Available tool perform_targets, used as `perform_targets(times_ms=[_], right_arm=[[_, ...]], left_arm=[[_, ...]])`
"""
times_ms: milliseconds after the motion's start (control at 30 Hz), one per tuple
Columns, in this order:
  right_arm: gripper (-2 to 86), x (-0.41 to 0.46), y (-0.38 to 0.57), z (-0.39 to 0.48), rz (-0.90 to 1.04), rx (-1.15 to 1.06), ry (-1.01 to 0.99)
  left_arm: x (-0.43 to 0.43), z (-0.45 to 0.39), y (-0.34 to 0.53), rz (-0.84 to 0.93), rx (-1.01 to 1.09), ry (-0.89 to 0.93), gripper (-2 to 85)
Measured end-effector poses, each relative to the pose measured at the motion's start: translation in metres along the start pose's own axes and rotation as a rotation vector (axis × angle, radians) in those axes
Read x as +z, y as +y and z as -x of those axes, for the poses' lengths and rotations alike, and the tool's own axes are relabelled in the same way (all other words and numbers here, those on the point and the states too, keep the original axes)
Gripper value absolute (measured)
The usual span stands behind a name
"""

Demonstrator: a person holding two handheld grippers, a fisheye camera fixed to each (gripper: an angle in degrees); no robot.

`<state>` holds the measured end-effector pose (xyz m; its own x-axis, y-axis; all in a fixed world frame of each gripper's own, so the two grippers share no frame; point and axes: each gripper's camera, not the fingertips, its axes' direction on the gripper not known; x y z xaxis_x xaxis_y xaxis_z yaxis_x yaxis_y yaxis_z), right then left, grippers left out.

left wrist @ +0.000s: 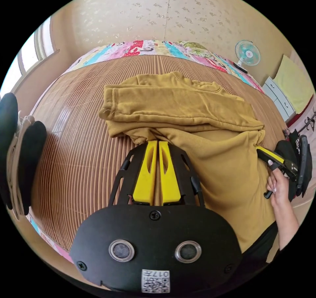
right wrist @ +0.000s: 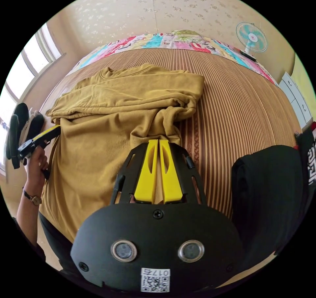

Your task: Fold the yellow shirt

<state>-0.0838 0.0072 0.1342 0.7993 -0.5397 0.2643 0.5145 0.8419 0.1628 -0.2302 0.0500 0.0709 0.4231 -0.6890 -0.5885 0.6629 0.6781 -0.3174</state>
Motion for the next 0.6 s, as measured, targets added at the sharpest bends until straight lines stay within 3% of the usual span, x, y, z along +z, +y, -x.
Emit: perform_targets(times_ms=[200,367,600], right_arm=[[0.5,0.006,-0.017,0.015,-0.009,-0.012,0.050],[0.5,0.002,-0.018,0.028,-0.014,-0.028,0.083],[0.5,-0.007,-0.023,0.045,-0.016,-0.052,0.134]], left_arm=[[-0.021,0.009,0.002,0.077,0.006,0.039,-1.0],[-0.100,0.012,0.111,-0.029,-0.060,-0.063,-0.7],[-0.175,0.052,0.255,-0.040,-0.092,0.188,7.8]])
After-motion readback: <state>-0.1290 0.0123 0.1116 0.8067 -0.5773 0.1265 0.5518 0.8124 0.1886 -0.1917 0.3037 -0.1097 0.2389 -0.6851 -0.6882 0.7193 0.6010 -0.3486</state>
